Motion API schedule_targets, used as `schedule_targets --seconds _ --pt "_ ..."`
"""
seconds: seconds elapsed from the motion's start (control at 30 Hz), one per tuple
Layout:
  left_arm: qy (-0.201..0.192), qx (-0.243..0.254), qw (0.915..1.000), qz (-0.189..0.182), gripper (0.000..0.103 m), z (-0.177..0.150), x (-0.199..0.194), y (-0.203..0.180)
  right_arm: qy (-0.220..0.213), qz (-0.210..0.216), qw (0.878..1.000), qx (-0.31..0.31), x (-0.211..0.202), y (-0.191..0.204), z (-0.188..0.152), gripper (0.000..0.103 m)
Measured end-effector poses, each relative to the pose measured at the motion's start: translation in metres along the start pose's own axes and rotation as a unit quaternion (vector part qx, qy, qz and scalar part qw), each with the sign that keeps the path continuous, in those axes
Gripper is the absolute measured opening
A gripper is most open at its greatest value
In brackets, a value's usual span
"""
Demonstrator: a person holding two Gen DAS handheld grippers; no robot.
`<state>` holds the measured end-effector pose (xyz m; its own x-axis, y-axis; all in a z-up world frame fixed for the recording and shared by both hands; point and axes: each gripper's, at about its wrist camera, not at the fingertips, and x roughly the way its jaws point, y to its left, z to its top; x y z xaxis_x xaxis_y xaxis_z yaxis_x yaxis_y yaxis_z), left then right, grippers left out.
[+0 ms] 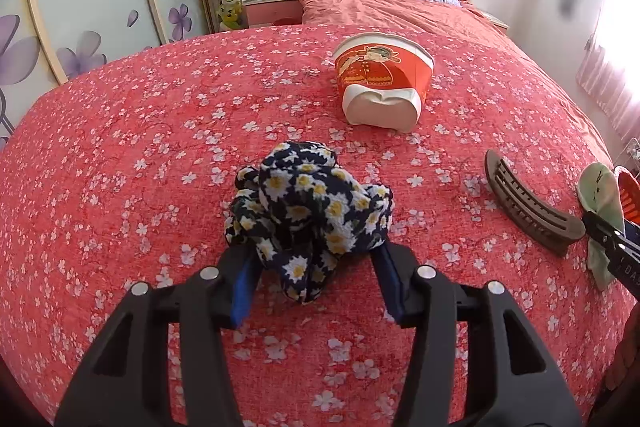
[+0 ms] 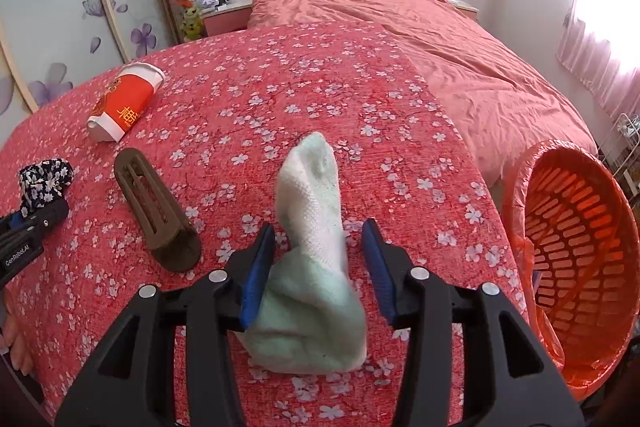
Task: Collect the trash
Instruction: 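Lift the floral cloth with the left tool while the right tool lifts the mint sock, then carry the floral cloth and mint sock to the basket and release both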
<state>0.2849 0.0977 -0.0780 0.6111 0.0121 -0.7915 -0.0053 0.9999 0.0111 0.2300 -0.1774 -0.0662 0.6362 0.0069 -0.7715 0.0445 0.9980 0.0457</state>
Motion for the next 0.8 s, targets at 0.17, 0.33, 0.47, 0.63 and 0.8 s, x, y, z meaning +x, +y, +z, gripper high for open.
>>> schedule_targets --seconds 0.17,0.33,0.47,0.63,0.8 --pt "0.003 -0.010 0.9999 0.009 0.062 -0.0013 -0.0001 0.0024 0.001 0.015 1.000 -0.001 -0.0007 0.0002 -0.0008 0.055" --pt "0.004 -0.015 0.9998 0.011 0.063 -0.0022 -0.0001 0.0039 0.001 0.017 1.000 -0.001 -0.0012 0.0024 0.0001 0.056" --pt "0.004 -0.015 0.9998 0.012 0.063 -0.0026 -0.0006 0.0031 0.000 0.024 1.000 0.006 -0.0019 0.0012 0.0002 0.056" --pt "0.003 -0.020 0.9998 0.000 0.063 -0.0034 -0.0018 0.0049 0.001 0.018 1.000 0.003 -0.0014 0.0018 -0.0003 0.056" --pt "0.002 -0.008 0.9999 -0.013 0.063 -0.0032 -0.0028 0.0080 0.001 0.017 1.000 0.000 -0.0014 -0.0005 0.0004 0.056"
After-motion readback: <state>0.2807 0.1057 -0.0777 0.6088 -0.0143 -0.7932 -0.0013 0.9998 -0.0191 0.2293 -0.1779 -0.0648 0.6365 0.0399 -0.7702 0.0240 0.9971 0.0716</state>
